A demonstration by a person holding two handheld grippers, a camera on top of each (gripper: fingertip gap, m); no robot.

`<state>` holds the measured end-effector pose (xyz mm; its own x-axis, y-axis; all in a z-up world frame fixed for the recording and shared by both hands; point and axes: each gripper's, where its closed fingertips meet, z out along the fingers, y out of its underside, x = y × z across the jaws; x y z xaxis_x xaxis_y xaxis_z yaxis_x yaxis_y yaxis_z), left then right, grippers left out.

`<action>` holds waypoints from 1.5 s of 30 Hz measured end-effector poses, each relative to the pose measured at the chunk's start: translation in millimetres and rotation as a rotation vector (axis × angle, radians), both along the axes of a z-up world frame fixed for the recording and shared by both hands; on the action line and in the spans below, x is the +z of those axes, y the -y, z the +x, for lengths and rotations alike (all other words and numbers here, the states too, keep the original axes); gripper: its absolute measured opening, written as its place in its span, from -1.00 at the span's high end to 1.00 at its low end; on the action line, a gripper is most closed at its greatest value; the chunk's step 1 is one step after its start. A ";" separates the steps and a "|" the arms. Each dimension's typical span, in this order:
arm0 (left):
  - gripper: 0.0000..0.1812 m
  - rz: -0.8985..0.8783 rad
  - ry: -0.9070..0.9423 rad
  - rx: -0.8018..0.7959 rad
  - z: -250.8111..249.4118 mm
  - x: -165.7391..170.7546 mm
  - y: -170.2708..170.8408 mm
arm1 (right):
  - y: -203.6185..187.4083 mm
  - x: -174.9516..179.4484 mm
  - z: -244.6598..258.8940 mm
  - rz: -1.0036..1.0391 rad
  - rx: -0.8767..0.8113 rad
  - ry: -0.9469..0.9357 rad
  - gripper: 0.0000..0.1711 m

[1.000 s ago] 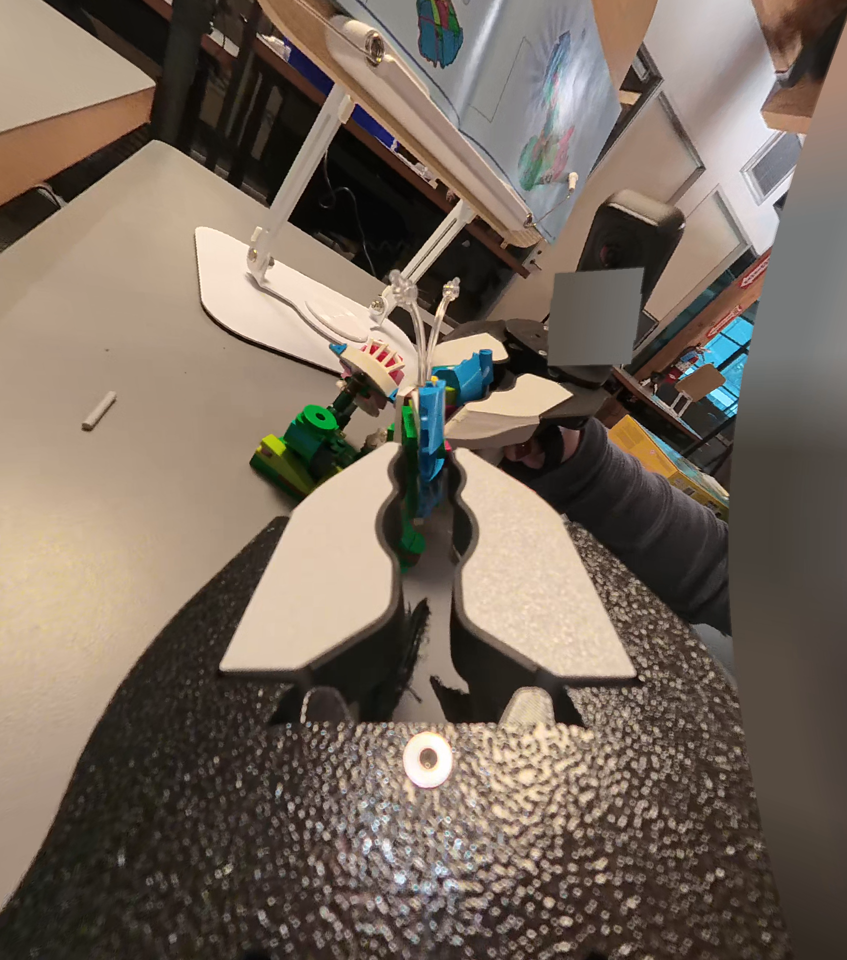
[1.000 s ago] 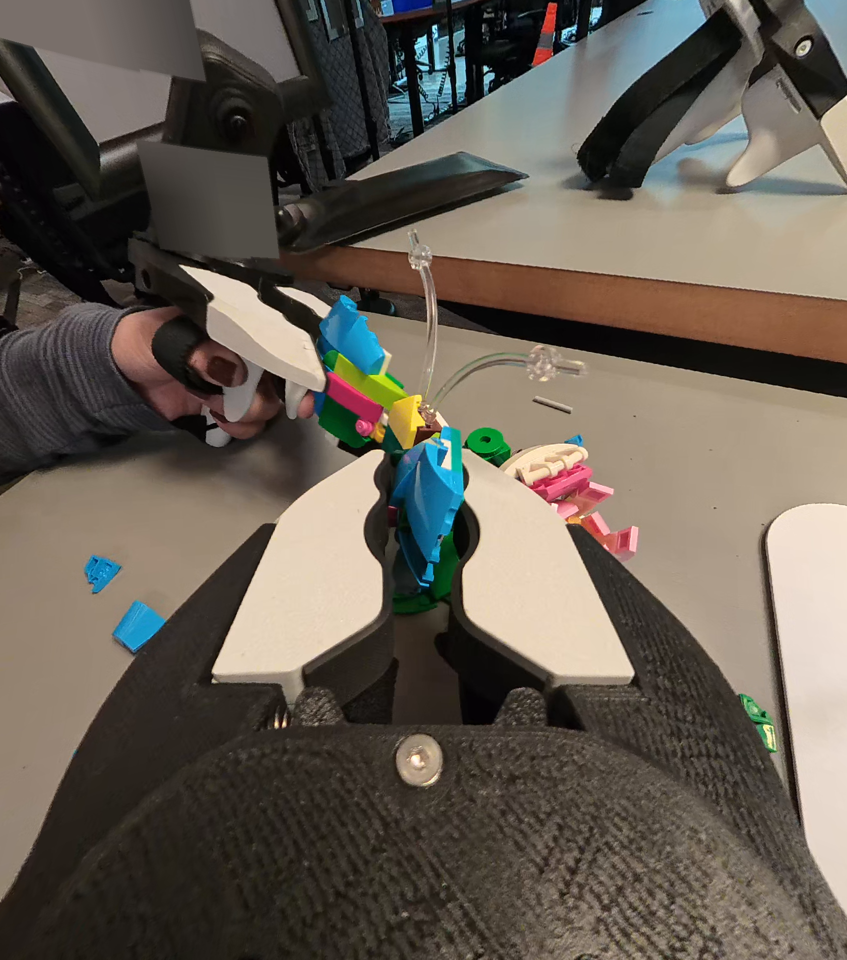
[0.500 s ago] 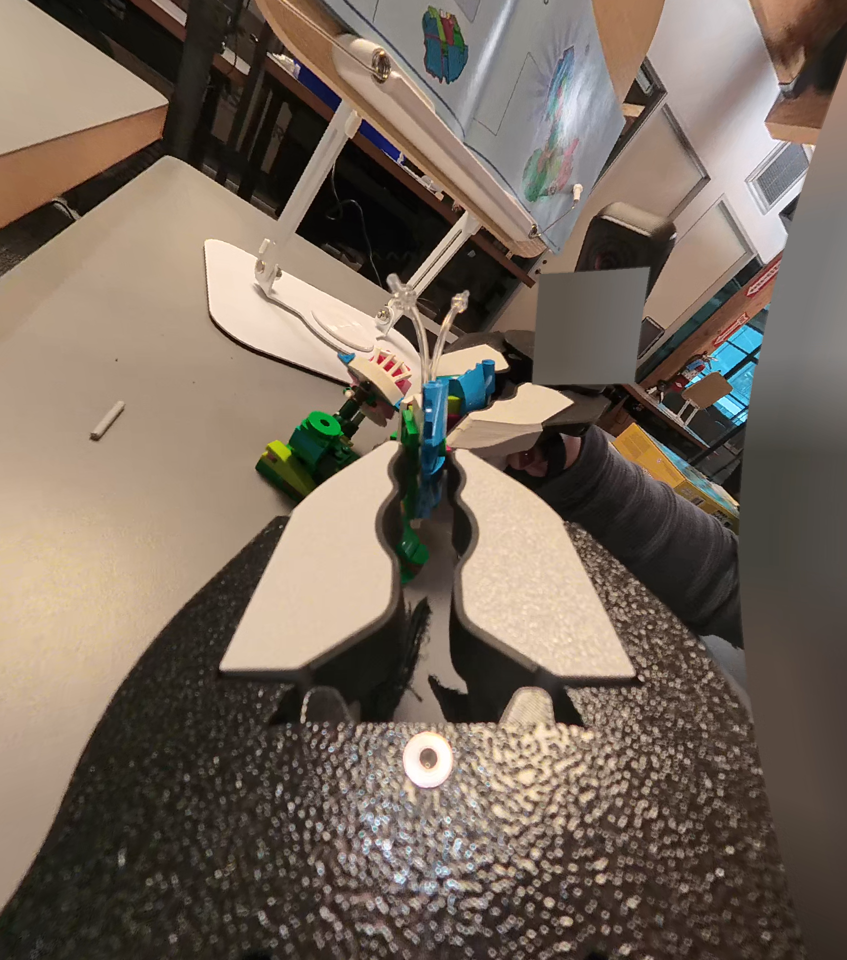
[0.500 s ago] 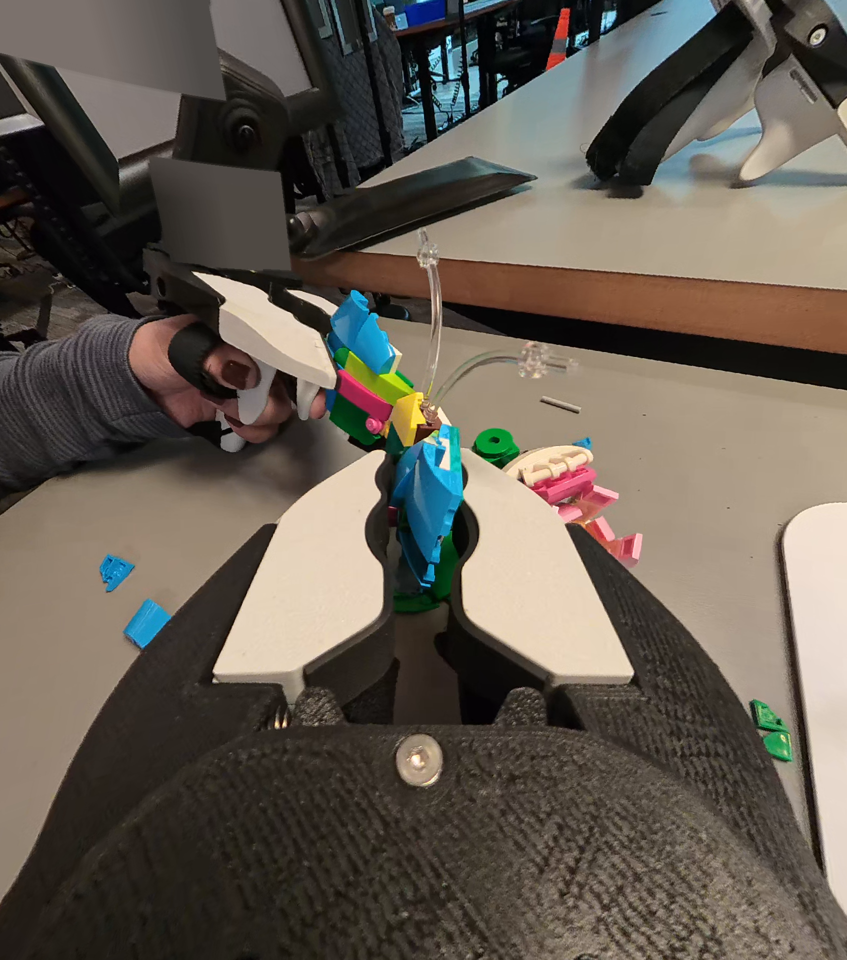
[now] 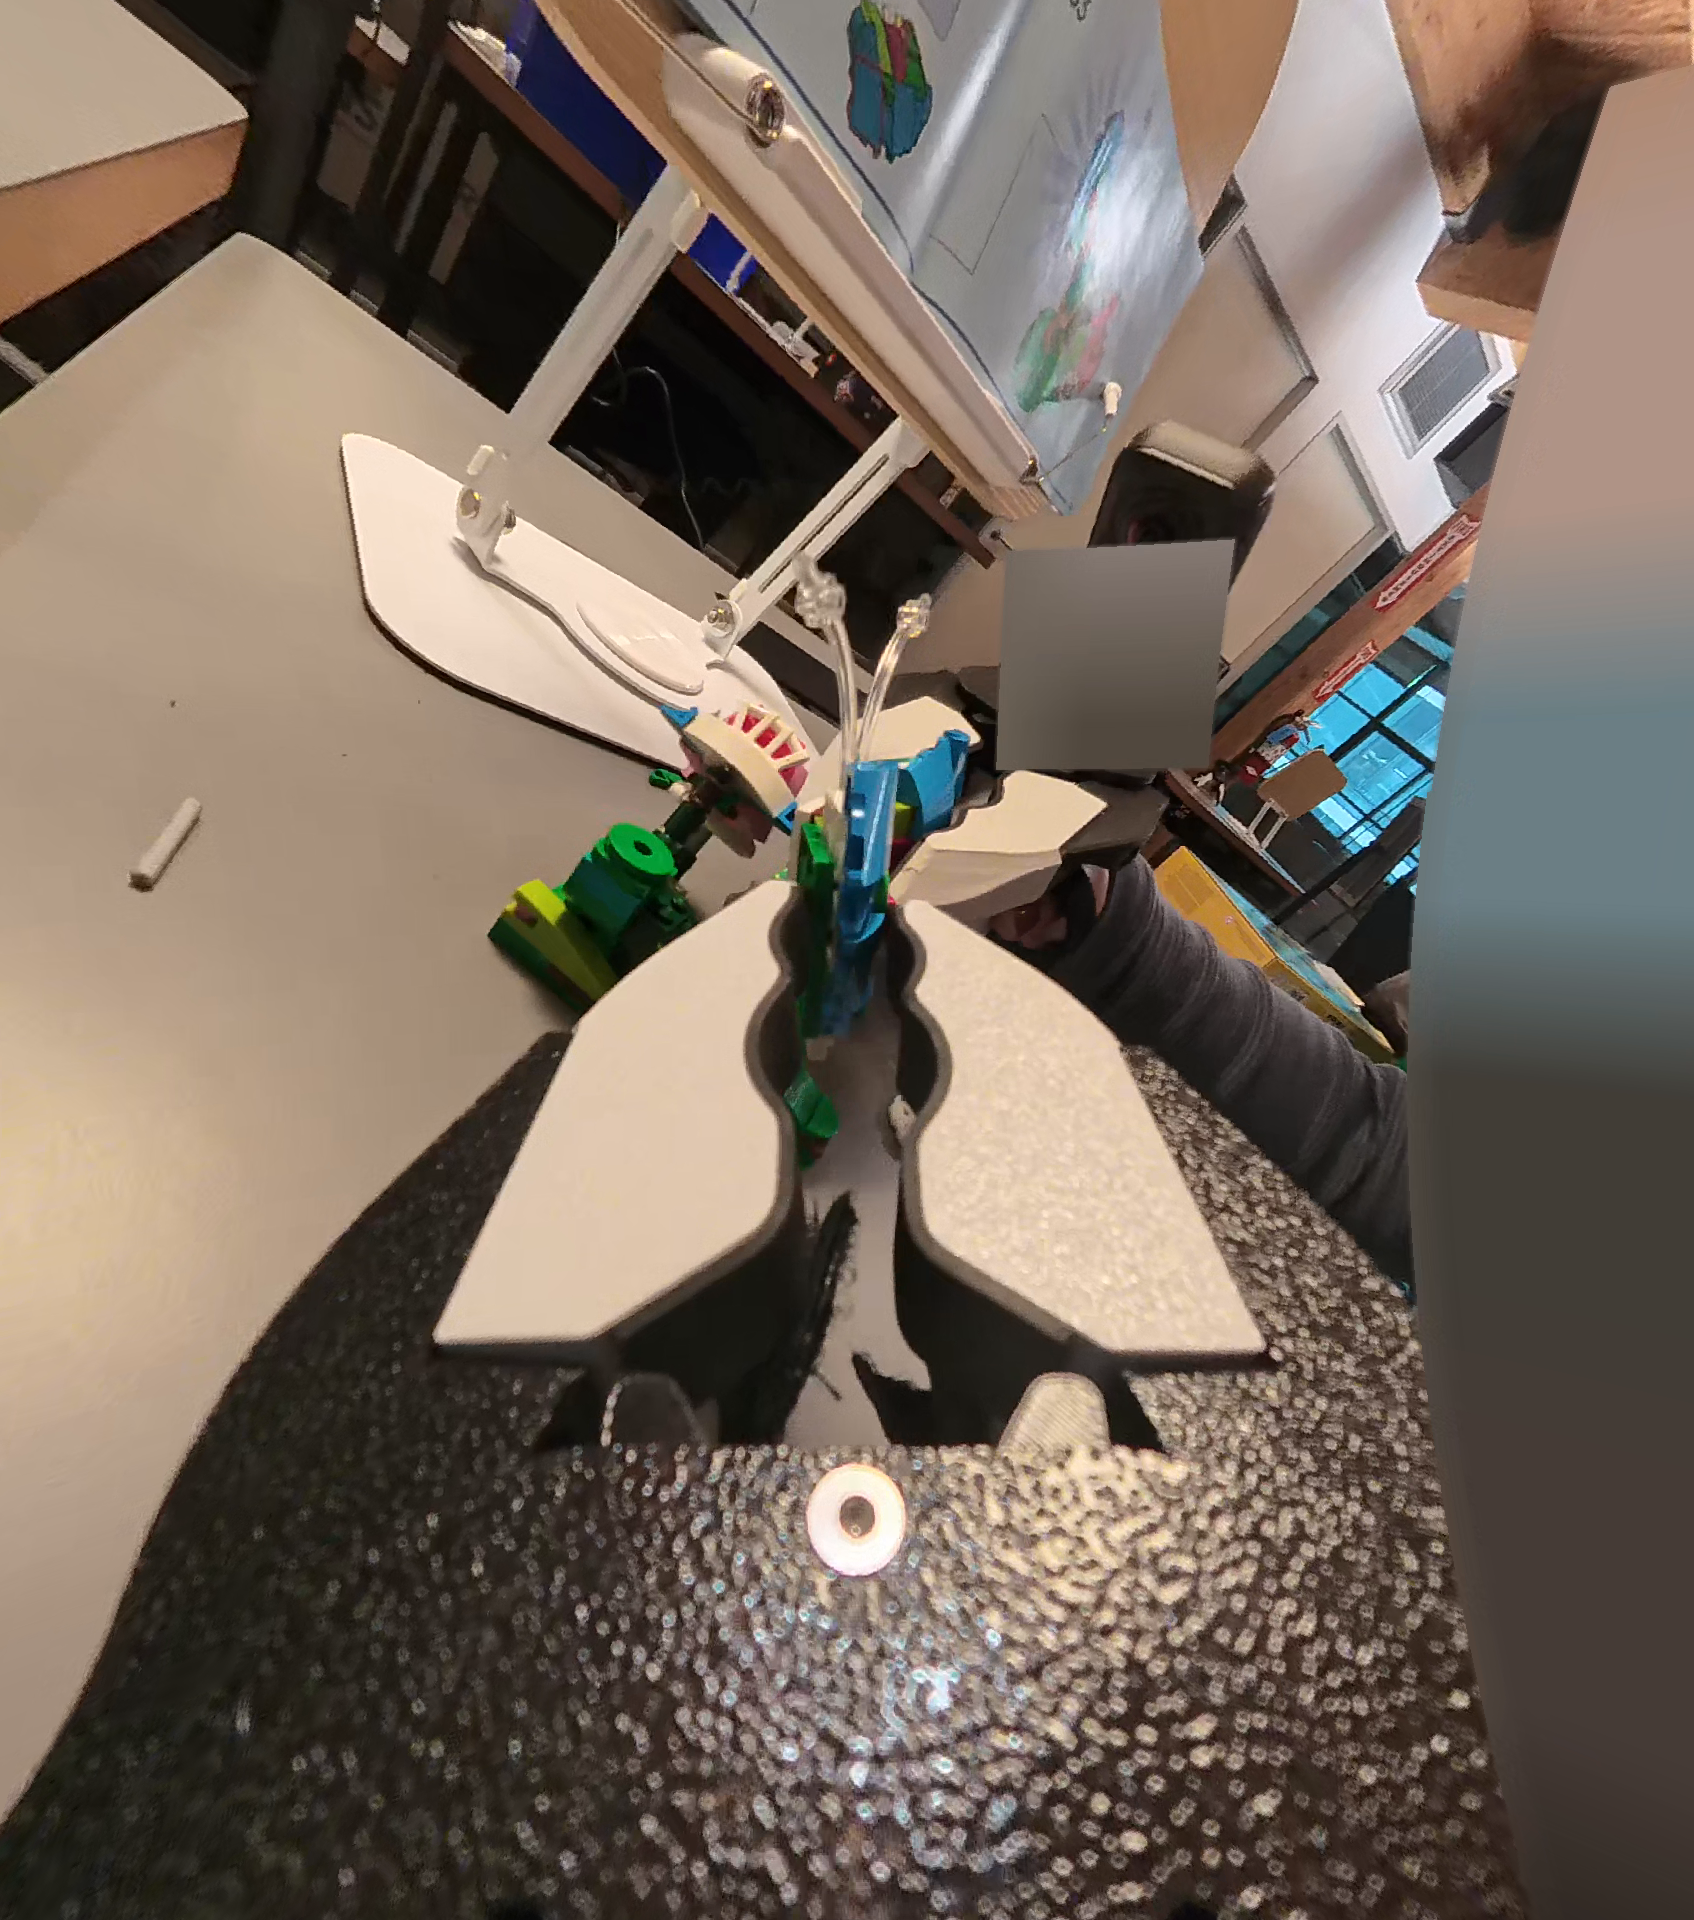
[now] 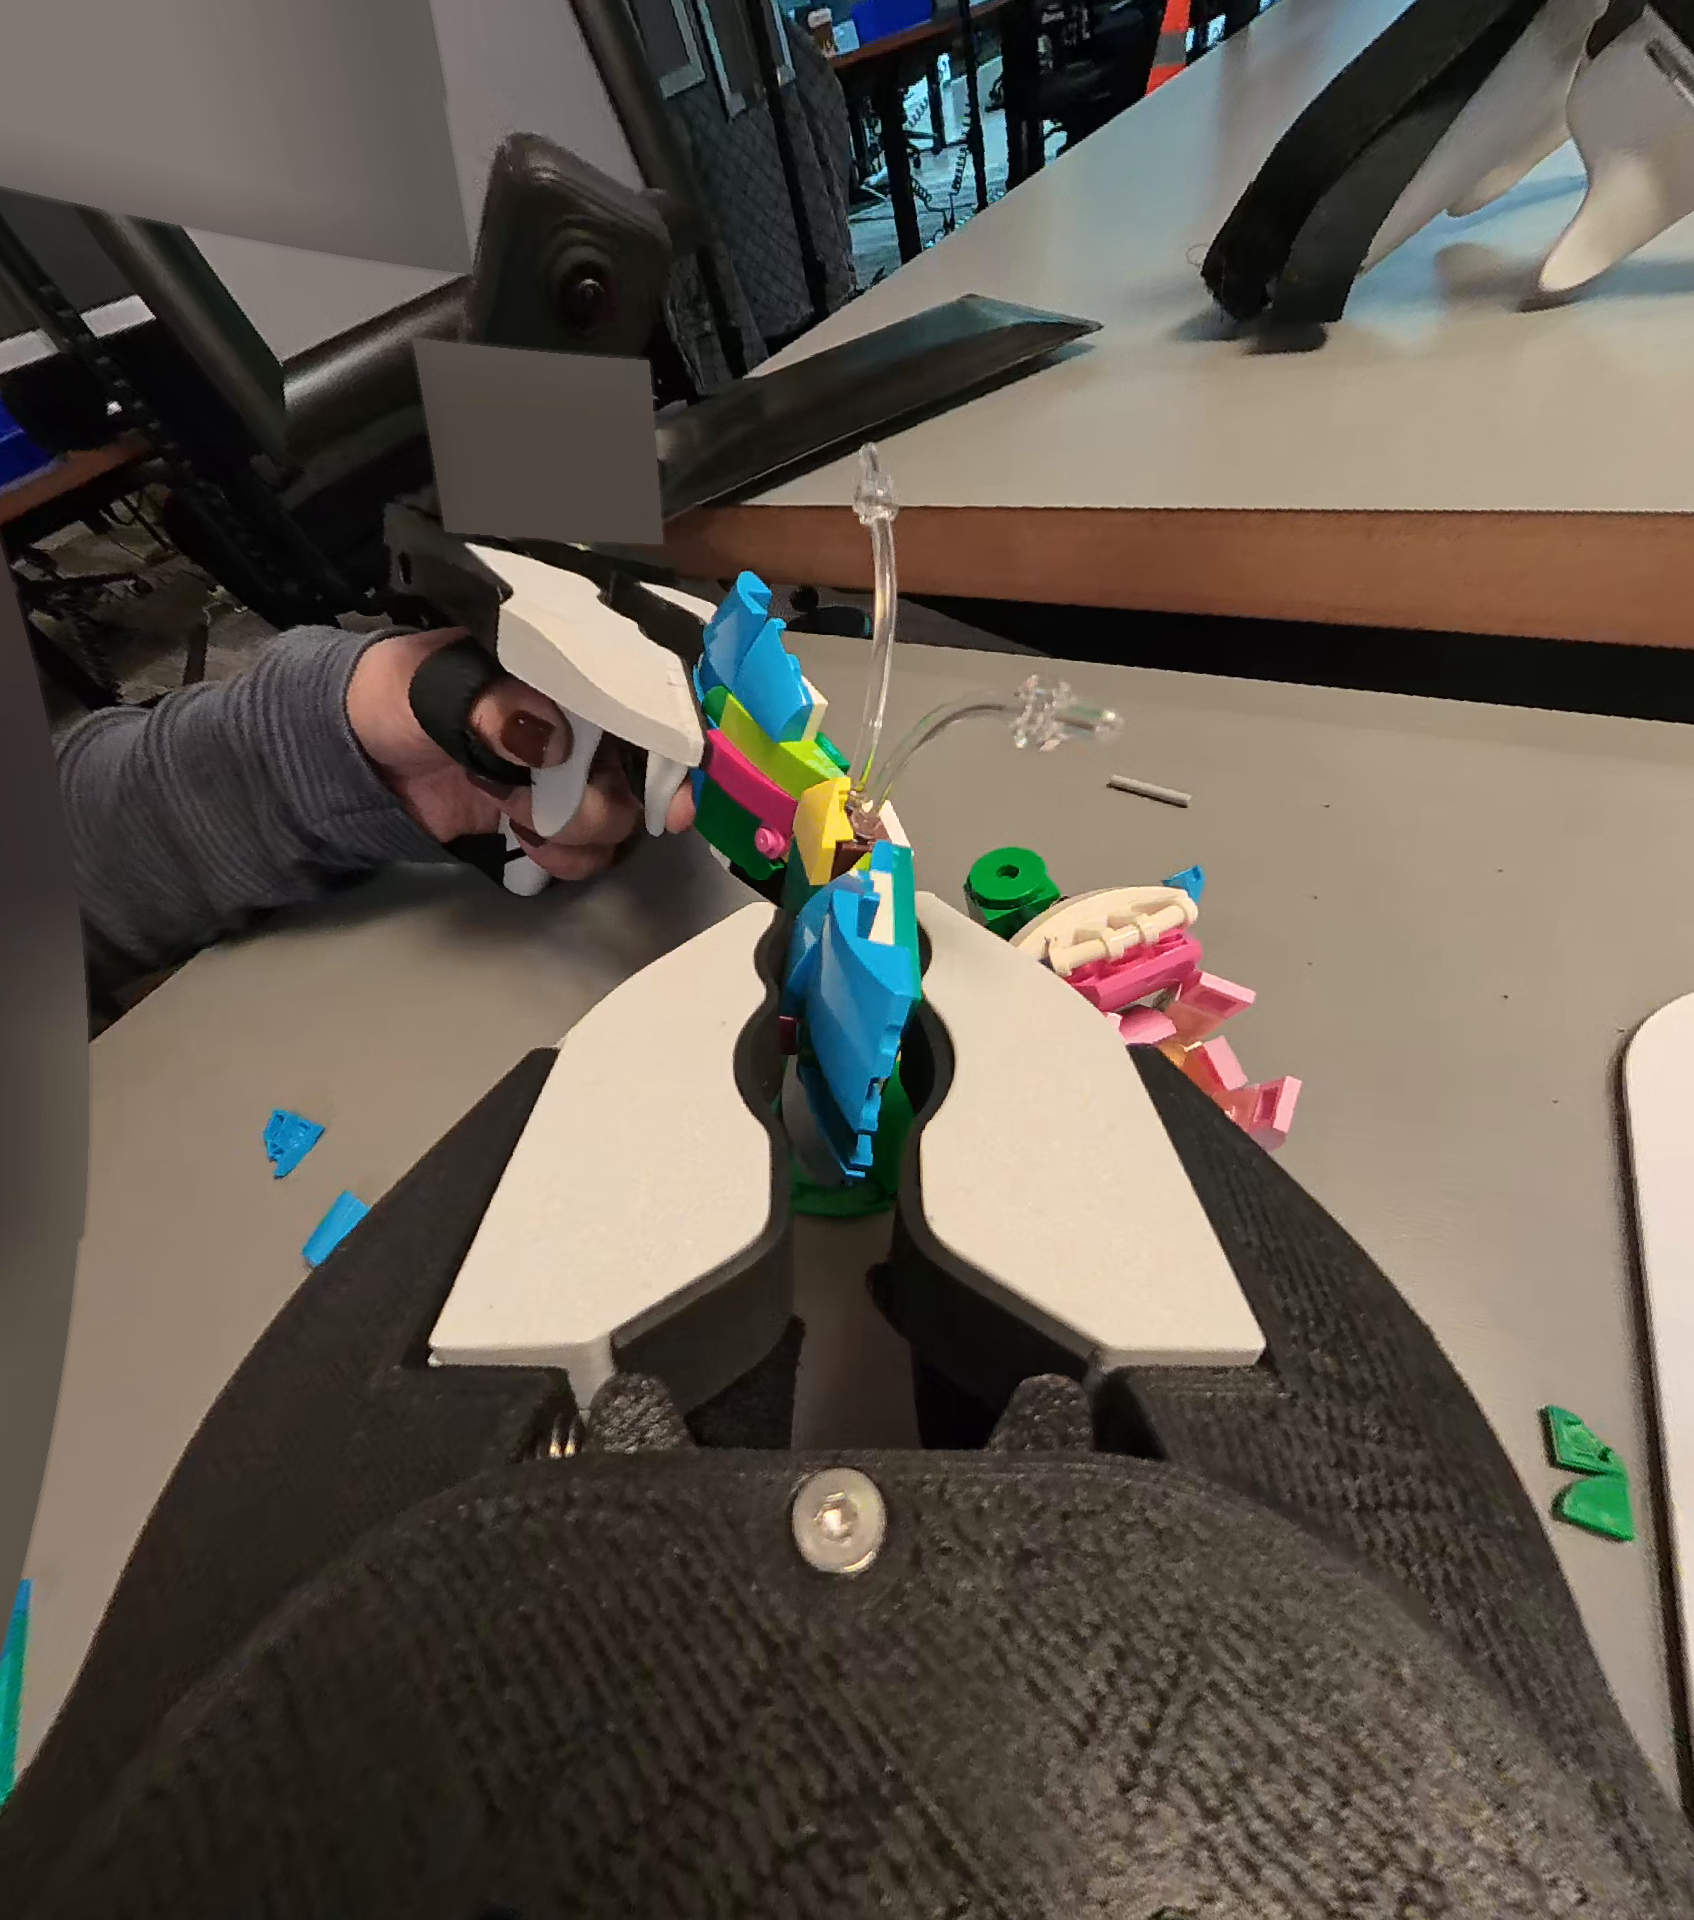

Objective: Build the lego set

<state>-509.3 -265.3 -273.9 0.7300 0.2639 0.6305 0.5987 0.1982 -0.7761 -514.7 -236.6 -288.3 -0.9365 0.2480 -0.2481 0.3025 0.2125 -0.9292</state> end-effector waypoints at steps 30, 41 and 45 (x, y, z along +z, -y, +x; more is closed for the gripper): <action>0.84 0.054 0.026 0.177 -16.5 3.0 -4.4 | -2.4 -0.2 -12.5 -0.036 -0.188 0.054 0.80; 0.81 -0.011 0.046 0.066 -10.5 -3.0 -4.3 | -2.2 -0.4 -11.8 -0.029 -0.191 0.050 0.81; 0.82 -0.077 0.031 0.051 -9.0 -9.0 -6.7 | -2.0 -0.6 -11.7 -0.029 -0.188 0.050 0.80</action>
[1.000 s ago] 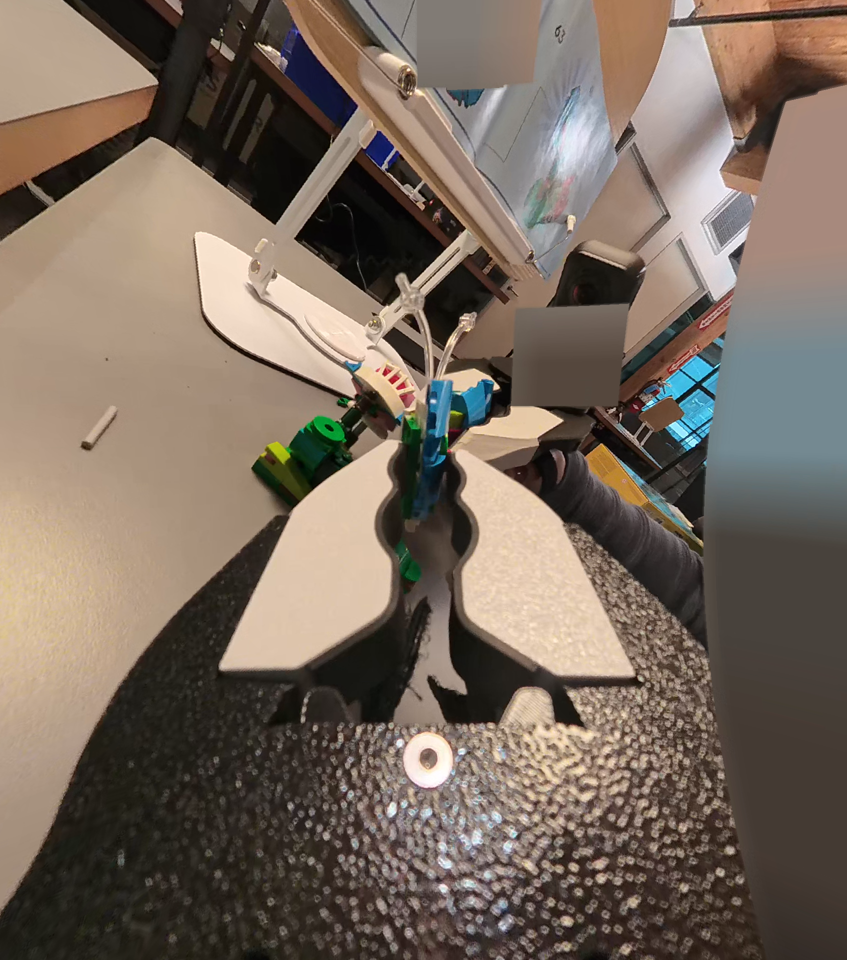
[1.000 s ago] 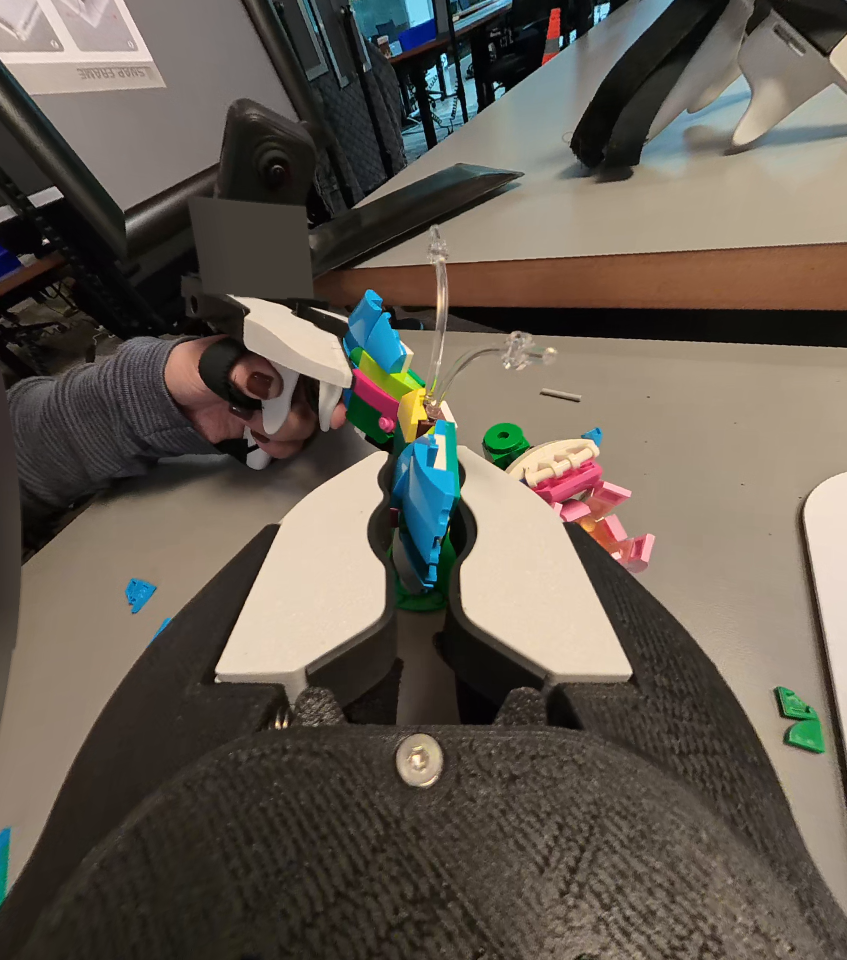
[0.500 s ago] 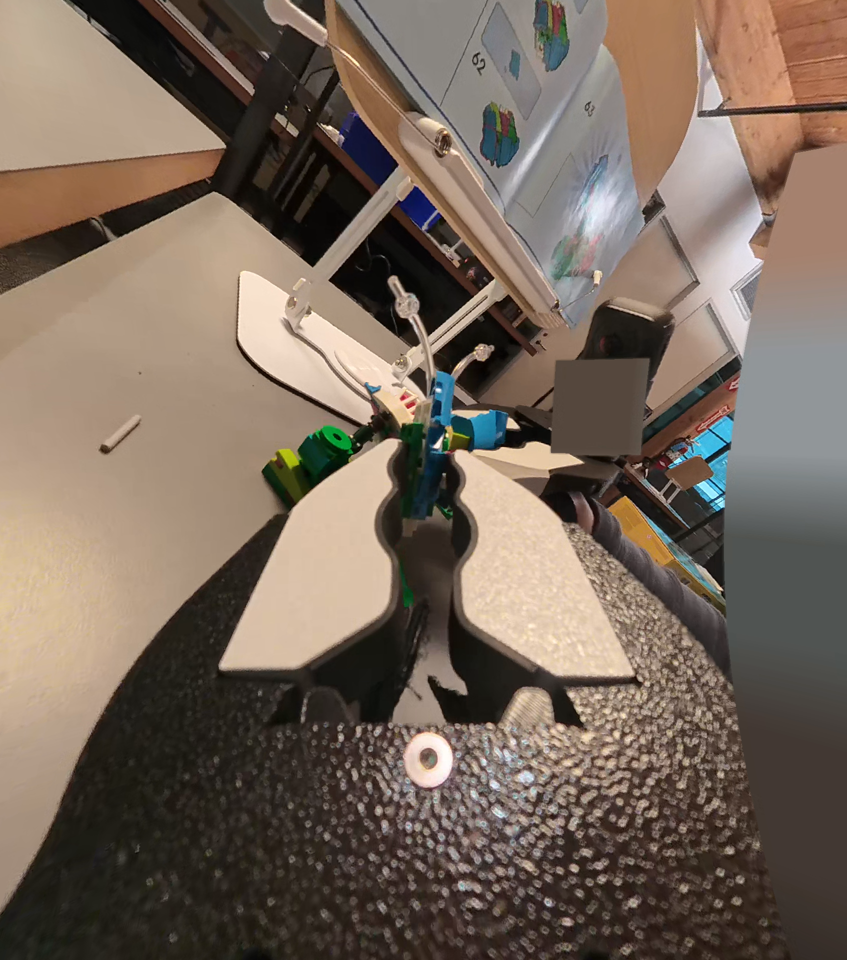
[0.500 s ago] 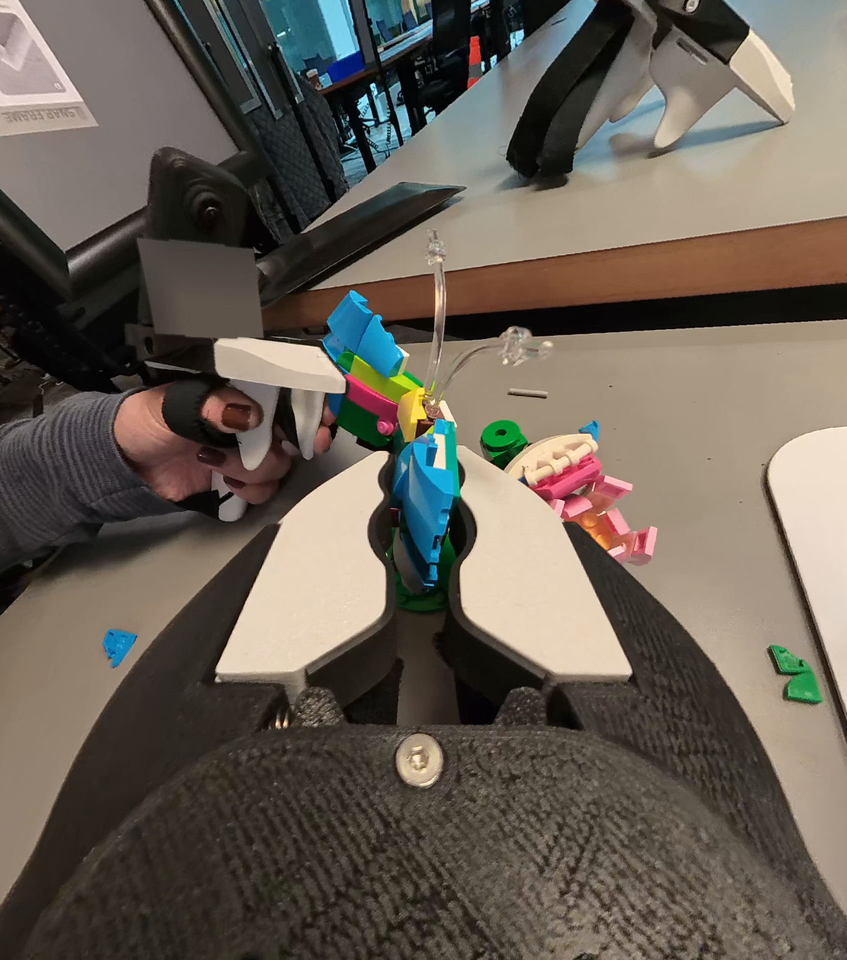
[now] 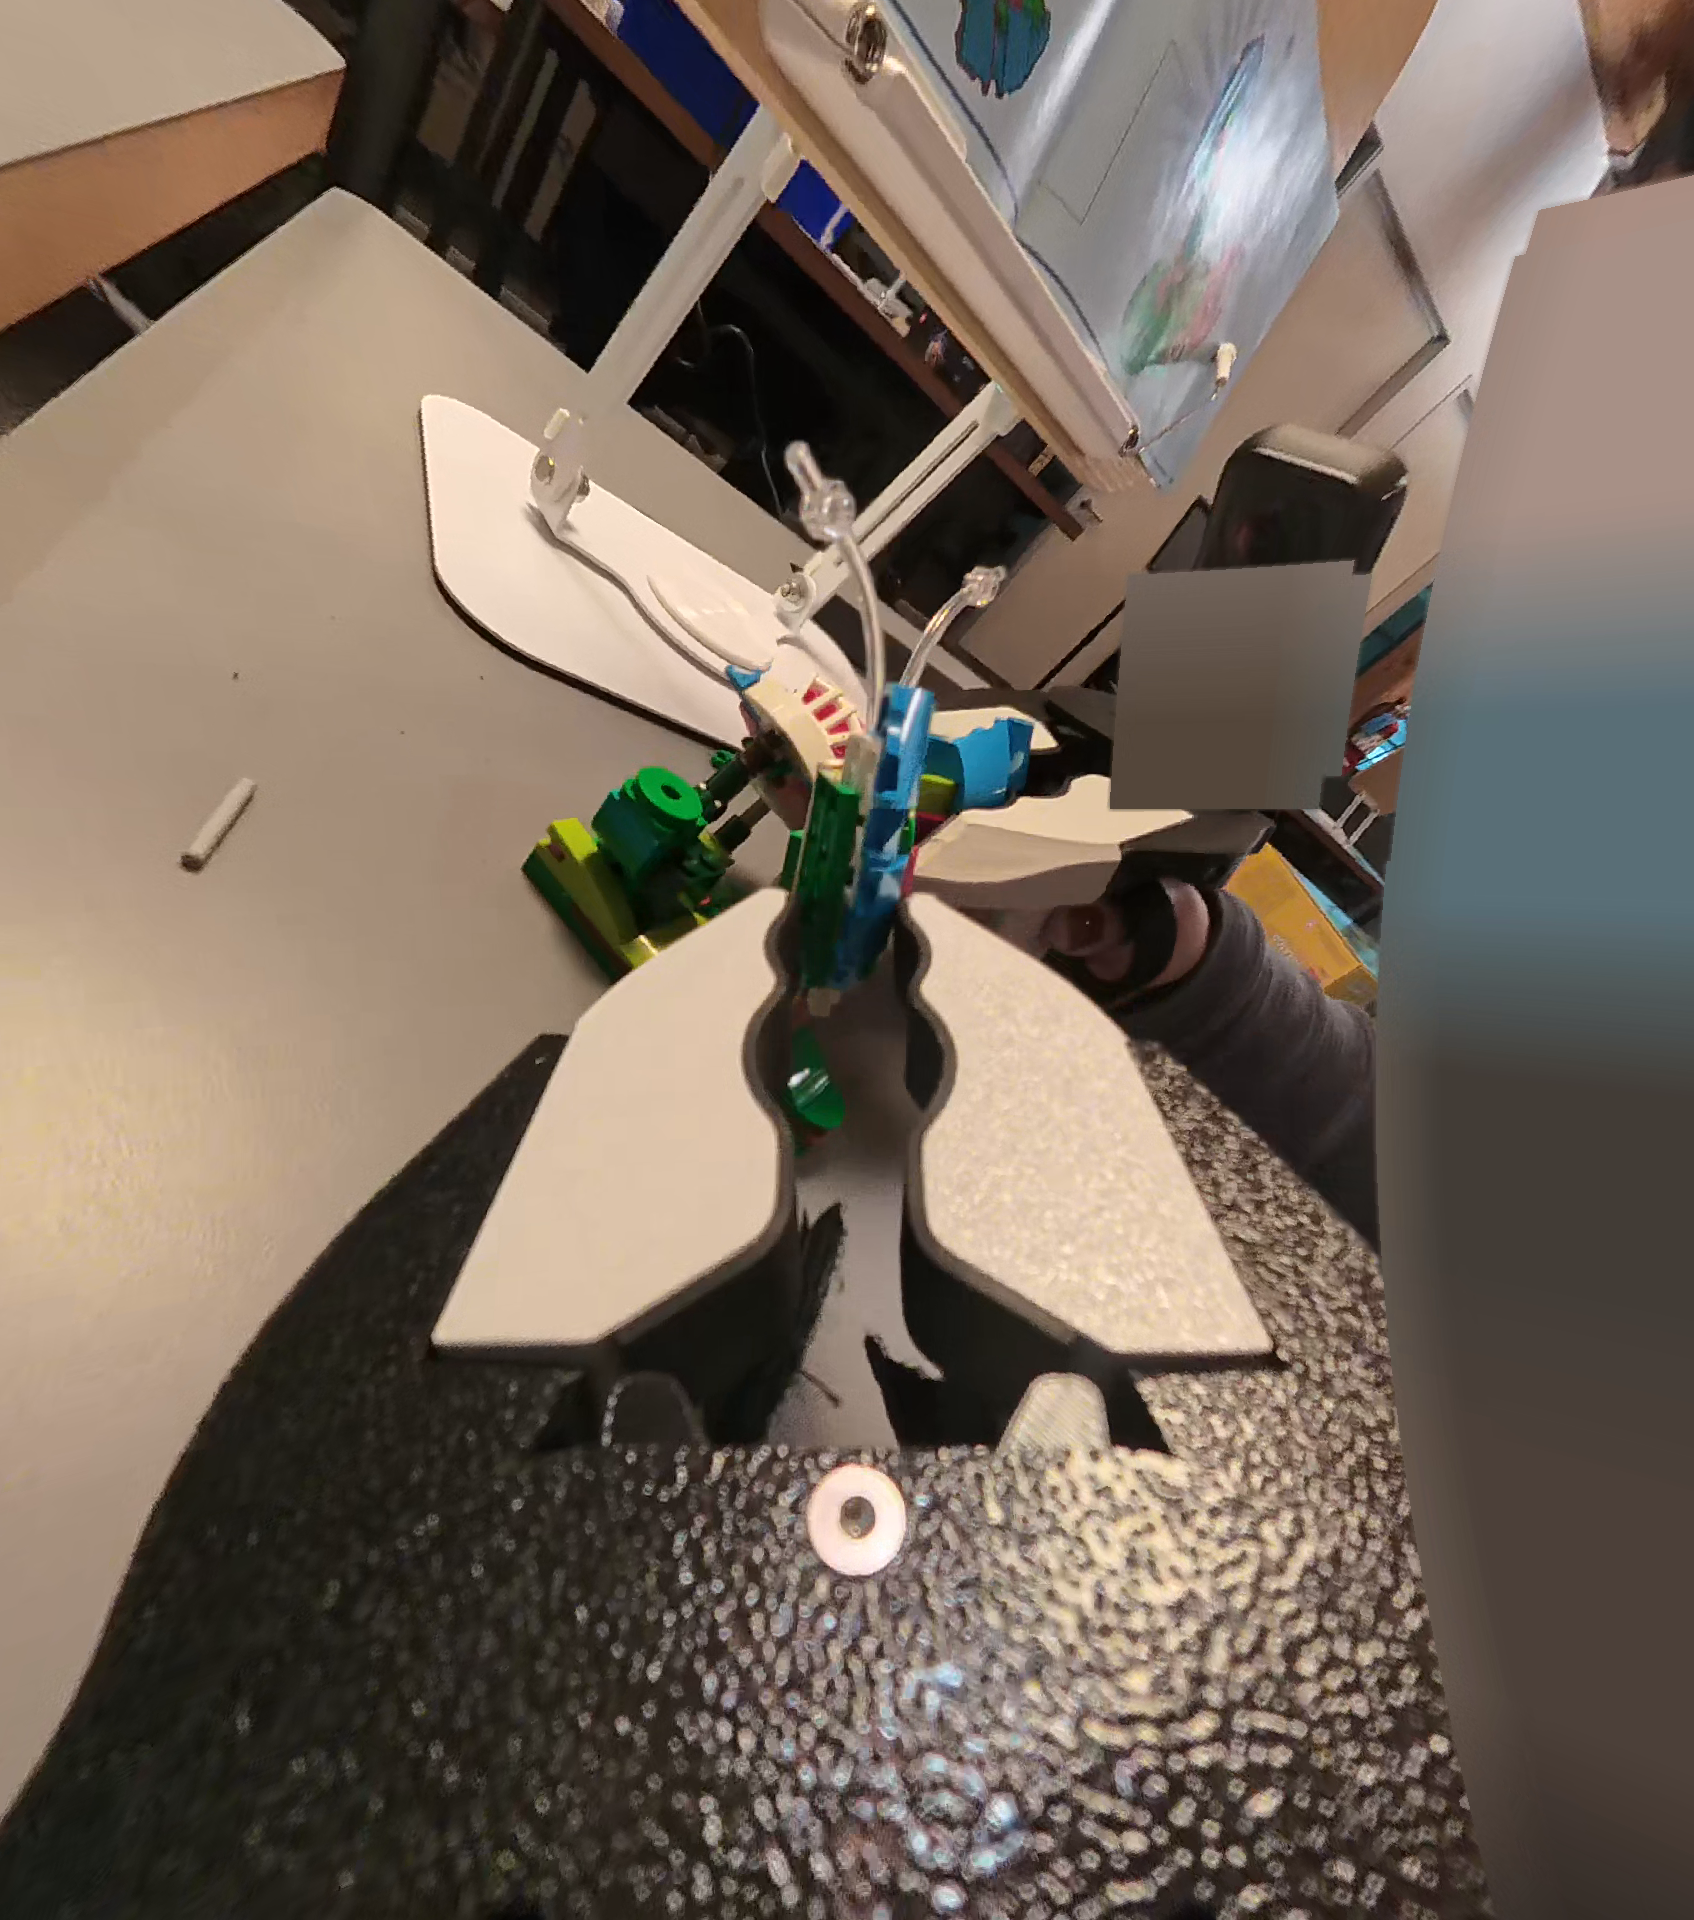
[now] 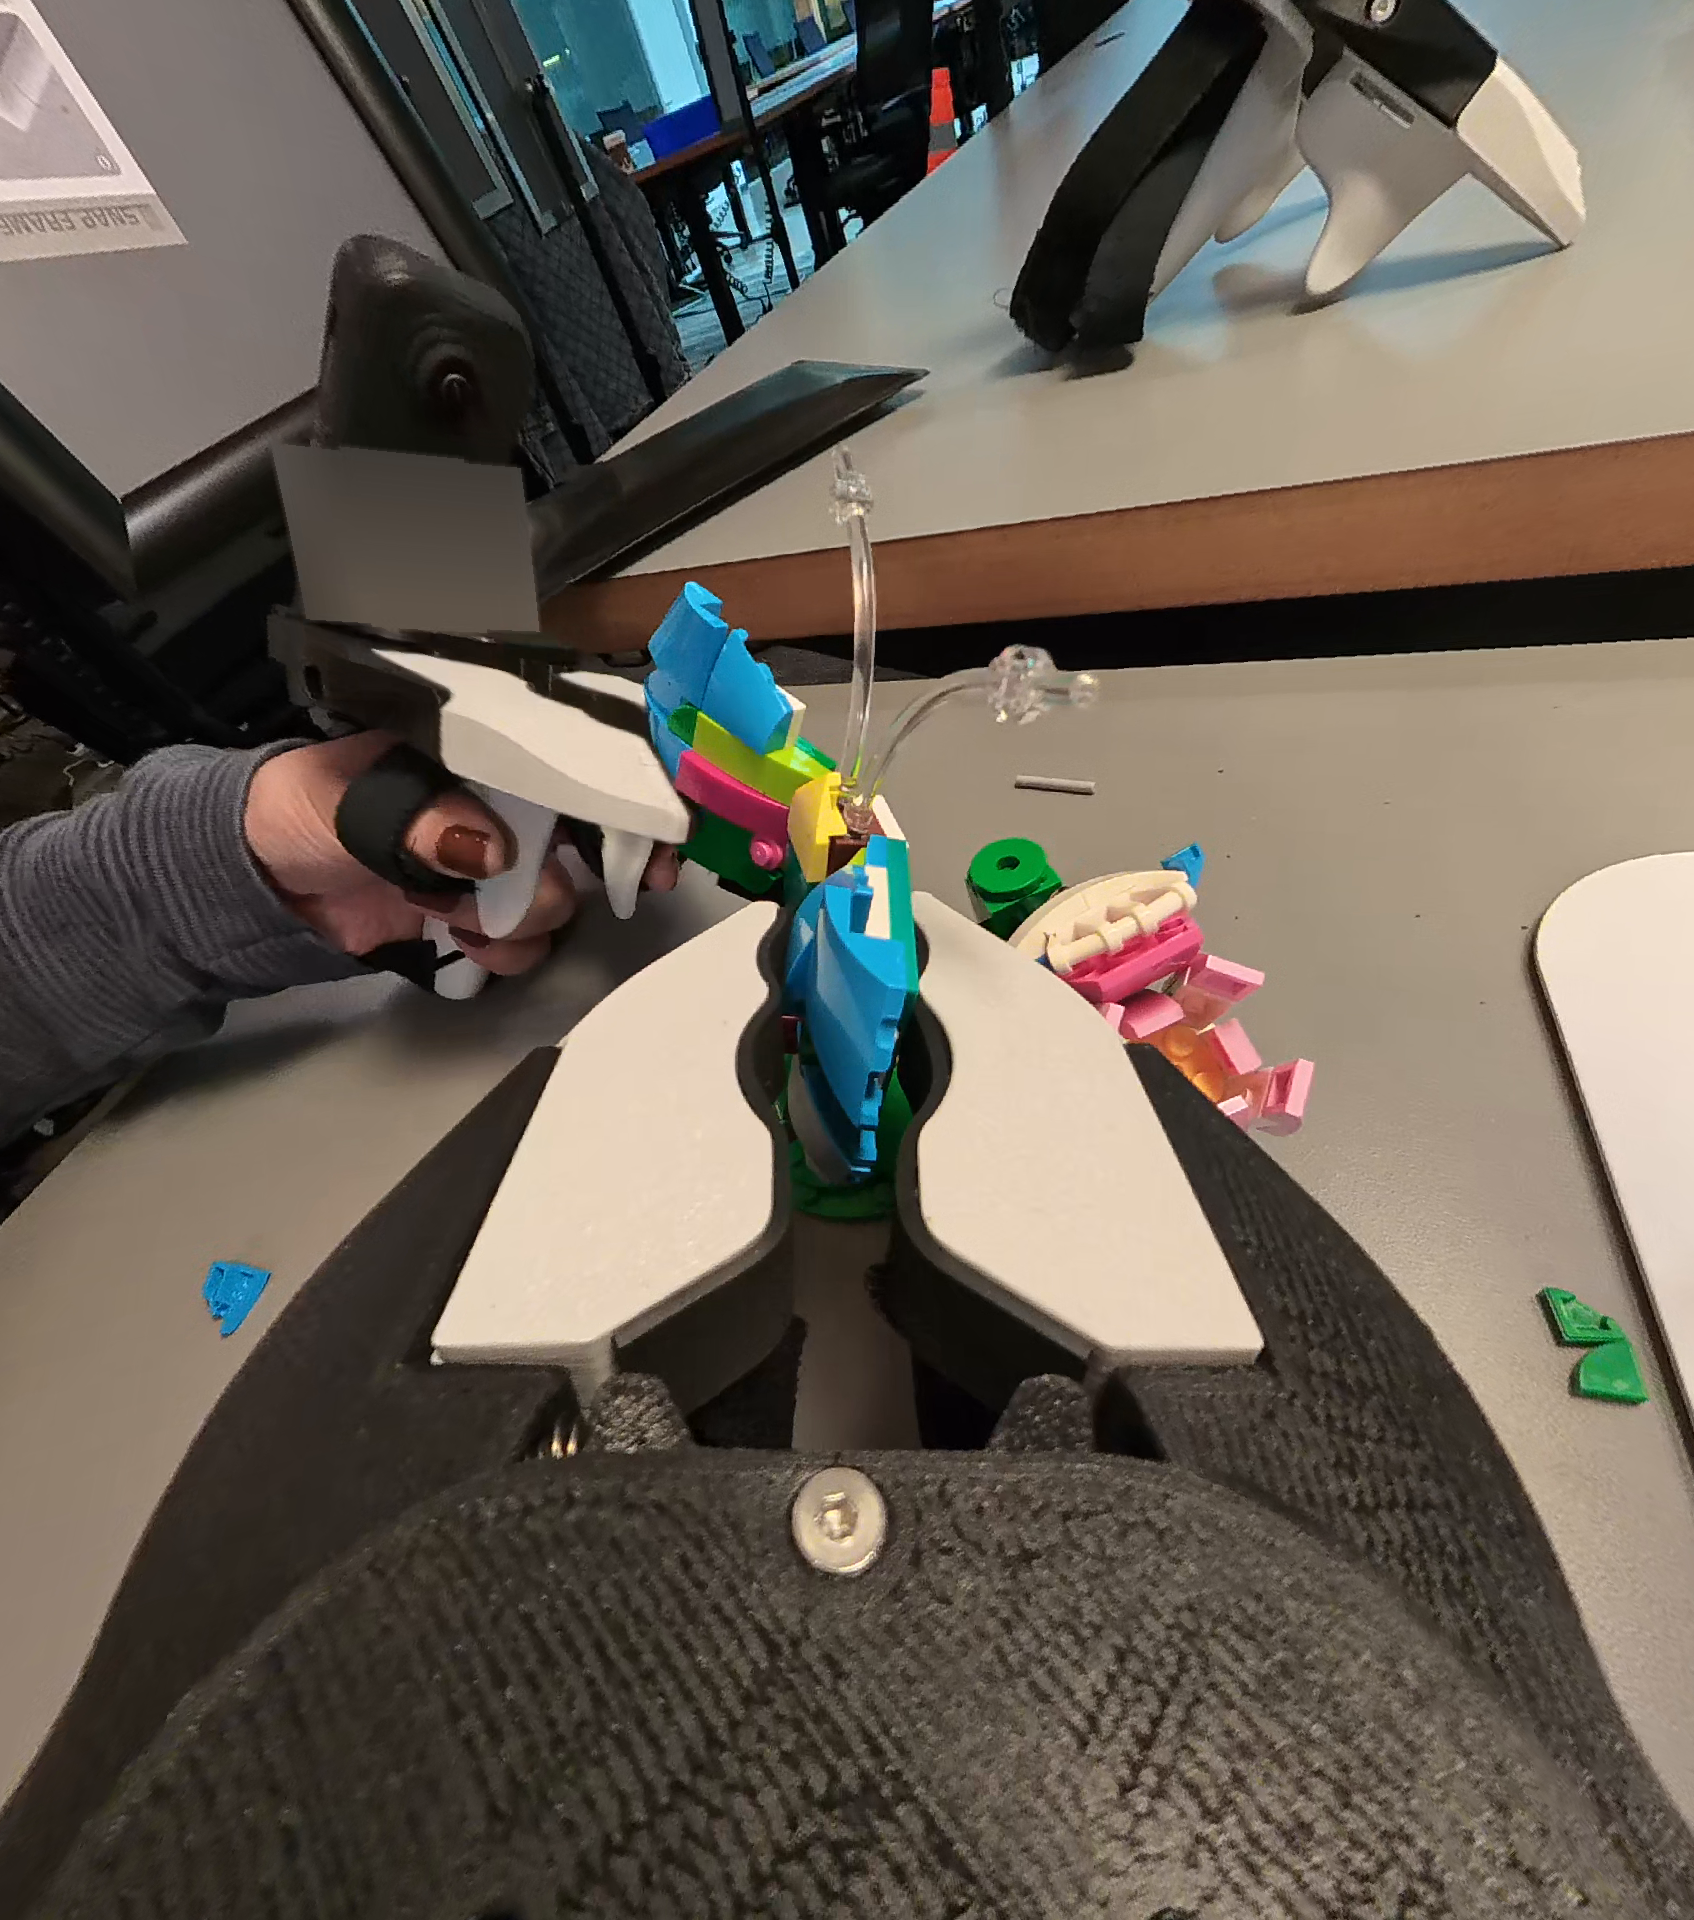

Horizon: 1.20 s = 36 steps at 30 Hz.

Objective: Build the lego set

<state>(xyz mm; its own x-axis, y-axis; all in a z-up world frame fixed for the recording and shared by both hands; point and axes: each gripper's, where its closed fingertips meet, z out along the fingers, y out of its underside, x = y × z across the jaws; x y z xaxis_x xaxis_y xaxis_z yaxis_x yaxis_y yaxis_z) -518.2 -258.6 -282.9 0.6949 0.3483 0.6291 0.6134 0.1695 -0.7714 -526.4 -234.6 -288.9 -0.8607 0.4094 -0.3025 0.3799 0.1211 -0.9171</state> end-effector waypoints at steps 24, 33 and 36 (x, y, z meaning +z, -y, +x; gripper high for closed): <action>0.85 0.038 0.031 0.234 -6.1 -1.0 -1.1 | -0.1 -1.0 -2.6 -0.017 -0.021 0.029 0.81; 0.85 0.019 0.020 0.240 -10.3 -1.6 -1.0 | -0.7 -1.8 -4.0 0.009 -0.023 0.006 0.80; 0.85 0.030 0.028 0.224 -10.1 -1.4 -1.1 | -0.7 -1.9 -3.8 0.009 -0.017 0.006 0.80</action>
